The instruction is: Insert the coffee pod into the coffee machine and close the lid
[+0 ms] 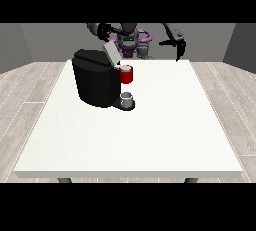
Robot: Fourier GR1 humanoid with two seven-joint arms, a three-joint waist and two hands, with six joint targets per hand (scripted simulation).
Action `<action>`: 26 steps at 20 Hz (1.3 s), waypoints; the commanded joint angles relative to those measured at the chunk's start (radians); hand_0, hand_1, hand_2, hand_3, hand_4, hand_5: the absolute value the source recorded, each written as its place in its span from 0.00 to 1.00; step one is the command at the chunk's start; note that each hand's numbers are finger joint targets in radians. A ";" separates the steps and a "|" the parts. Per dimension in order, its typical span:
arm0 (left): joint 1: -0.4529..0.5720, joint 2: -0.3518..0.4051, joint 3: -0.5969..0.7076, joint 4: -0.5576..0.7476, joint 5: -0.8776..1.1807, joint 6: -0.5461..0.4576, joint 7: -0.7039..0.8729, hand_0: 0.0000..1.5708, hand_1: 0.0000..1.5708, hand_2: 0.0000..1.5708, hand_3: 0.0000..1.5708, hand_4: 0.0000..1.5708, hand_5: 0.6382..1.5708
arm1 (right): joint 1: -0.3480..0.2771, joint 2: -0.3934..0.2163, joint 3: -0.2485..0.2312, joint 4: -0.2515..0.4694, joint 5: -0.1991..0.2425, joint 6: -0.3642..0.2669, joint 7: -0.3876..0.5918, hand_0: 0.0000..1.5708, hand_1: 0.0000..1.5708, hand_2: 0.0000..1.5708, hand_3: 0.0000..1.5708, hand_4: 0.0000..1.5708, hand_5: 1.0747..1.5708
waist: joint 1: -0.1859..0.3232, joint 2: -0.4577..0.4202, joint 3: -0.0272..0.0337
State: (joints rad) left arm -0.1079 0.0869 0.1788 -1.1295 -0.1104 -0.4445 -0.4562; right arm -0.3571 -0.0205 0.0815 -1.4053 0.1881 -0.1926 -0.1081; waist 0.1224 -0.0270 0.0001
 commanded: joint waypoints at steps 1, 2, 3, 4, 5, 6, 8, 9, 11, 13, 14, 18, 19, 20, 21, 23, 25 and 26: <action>-0.018 0.021 0.009 -0.050 0.020 0.008 0.001 0.00 0.00 0.00 0.00 0.24 1.00 | -0.035 -0.011 -0.060 0.098 -0.012 -0.006 -0.100 0.00 0.00 0.00 0.00 0.25 1.00 | 0.001 0.067 0.0001; 0.016 0.001 -0.024 -0.068 0.014 -0.009 0.015 0.00 0.00 0.00 0.00 0.24 1.00 | -0.084 -0.002 -0.069 0.122 0.003 -0.031 -0.014 0.00 0.00 0.00 0.00 0.26 1.00 | 0.021 0.050 0.0000; 0.050 0.013 -0.017 -0.079 0.027 -0.021 0.039 0.00 0.00 0.00 0.00 0.23 1.00 | -0.083 -0.044 -0.101 0.106 -0.022 0.008 0.006 0.00 0.00 0.00 0.00 0.25 1.00 | 0.007 0.023 0.0001; 0.057 -0.008 -0.024 -0.106 0.019 0.021 0.052 0.00 0.00 0.00 0.00 0.24 1.00 | -0.074 -0.021 -0.086 0.139 0.002 -0.020 -0.026 0.00 0.00 0.00 0.00 0.23 1.00 | 0.007 0.026 0.0001; 0.082 0.028 -0.012 -0.130 0.051 -0.039 0.065 0.00 0.00 0.00 0.00 0.24 1.00 | -0.079 -0.055 -0.115 0.136 -0.027 0.017 -0.019 0.00 0.00 0.00 0.00 0.23 1.00 | 0.013 0.012 0.0001; 0.030 0.023 0.000 -0.108 0.051 -0.017 0.015 0.00 0.00 0.00 0.00 0.22 1.00 | -0.130 -0.063 -0.148 0.179 -0.028 -0.008 -0.064 0.00 0.00 0.00 0.00 0.25 1.00 | 0.023 0.080 0.0001; 0.029 0.030 0.009 -0.044 0.043 0.007 -0.021 0.00 0.00 0.00 0.00 0.19 1.00 | -0.160 -0.043 -0.123 0.161 -0.049 0.035 -0.025 0.00 0.00 0.00 0.00 0.26 1.00 | -0.021 0.068 -0.0001; 0.012 0.013 -0.010 -0.036 0.015 0.029 -0.062 0.00 0.00 0.00 0.00 0.20 1.00 | -0.178 -0.040 -0.127 0.196 -0.042 0.022 -0.062 0.00 0.00 0.00 0.00 0.27 1.00 | -0.009 0.113 -0.0002; 0.036 0.020 -0.002 -0.124 0.082 -0.013 0.046 0.00 0.00 0.00 0.00 0.23 1.00 | -0.175 -0.033 -0.145 0.257 -0.035 -0.008 -0.087 0.00 0.00 0.00 0.00 0.29 1.00 | 0.017 0.072 0.0001; 0.007 -0.001 -0.021 -0.125 0.061 0.018 0.068 0.00 0.00 0.00 0.00 0.22 1.00 | -0.266 -0.099 -0.205 0.286 -0.065 0.025 -0.034 0.00 0.00 0.00 0.00 0.27 1.00 | 0.028 0.109 0.0000; 0.022 0.041 0.008 -0.095 0.069 0.004 0.023 0.00 0.00 0.00 0.00 0.24 1.00 | -0.215 -0.076 -0.182 0.287 -0.060 0.024 -0.075 0.00 0.00 0.00 0.00 0.27 1.00 | -0.001 0.094 -0.0001; -0.010 0.057 0.005 -0.117 0.071 0.005 0.028 0.00 0.00 0.00 0.00 0.23 1.00 | -0.242 -0.097 -0.207 0.347 -0.077 0.045 -0.165 0.00 0.00 0.00 0.00 0.28 1.00 | 0.018 0.133 0.0000; 0.018 0.058 -0.004 -0.086 0.060 -0.007 -0.005 0.00 0.00 0.00 0.00 0.23 1.00 | -0.269 -0.066 -0.190 0.332 -0.065 0.007 -0.095 0.00 0.00 0.00 0.00 0.28 1.00 | 0.019 0.113 -0.0002; -0.027 0.045 0.008 -0.050 0.058 0.023 -0.024 0.00 0.00 0.00 0.00 0.21 1.00 | -0.278 -0.092 -0.203 0.327 -0.091 0.054 -0.114 0.00 0.00 0.00 0.00 0.23 1.00 | -0.008 0.151 -0.0002; -0.023 0.027 -0.008 -0.066 0.070 0.013 -0.005 0.00 0.00 0.00 0.00 0.22 1.00 | -0.272 -0.094 -0.196 0.341 -0.083 0.057 -0.155 0.00 0.00 0.00 0.00 0.17 1.00 | 0.008 0.160 -0.0001; -0.001 0.034 -0.018 -0.035 0.040 0.017 -0.062 0.00 0.00 0.00 0.00 0.25 1.00 | -0.297 -0.052 -0.168 0.336 -0.054 0.003 -0.106 0.00 0.00 0.00 0.00 0.20 1.00 | 0.022 0.158 -0.0003; -0.026 0.008 -0.022 -0.053 0.035 0.072 -0.004 0.00 0.00 0.00 0.00 0.23 1.00 | -0.310 -0.054 -0.186 0.359 -0.069 0.007 -0.115 0.00 0.00 0.00 0.00 0.24 1.00 | 0.021 0.149 -0.0001; -0.038 0.036 -0.008 -0.015 0.041 0.045 -0.038 0.00 0.00 0.00 0.00 0.23 1.00 | -0.355 -0.064 -0.177 0.349 -0.059 0.010 -0.075 0.00 0.00 0.00 0.00 0.27 1.00 | 0.024 0.166 -0.0003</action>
State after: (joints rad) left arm -0.1303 0.1163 0.1697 -1.1768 -0.0597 -0.4103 -0.4703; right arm -0.6485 -0.0860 -0.0933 -1.1019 0.1268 -0.1790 -0.2026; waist 0.1320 0.1051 -0.0058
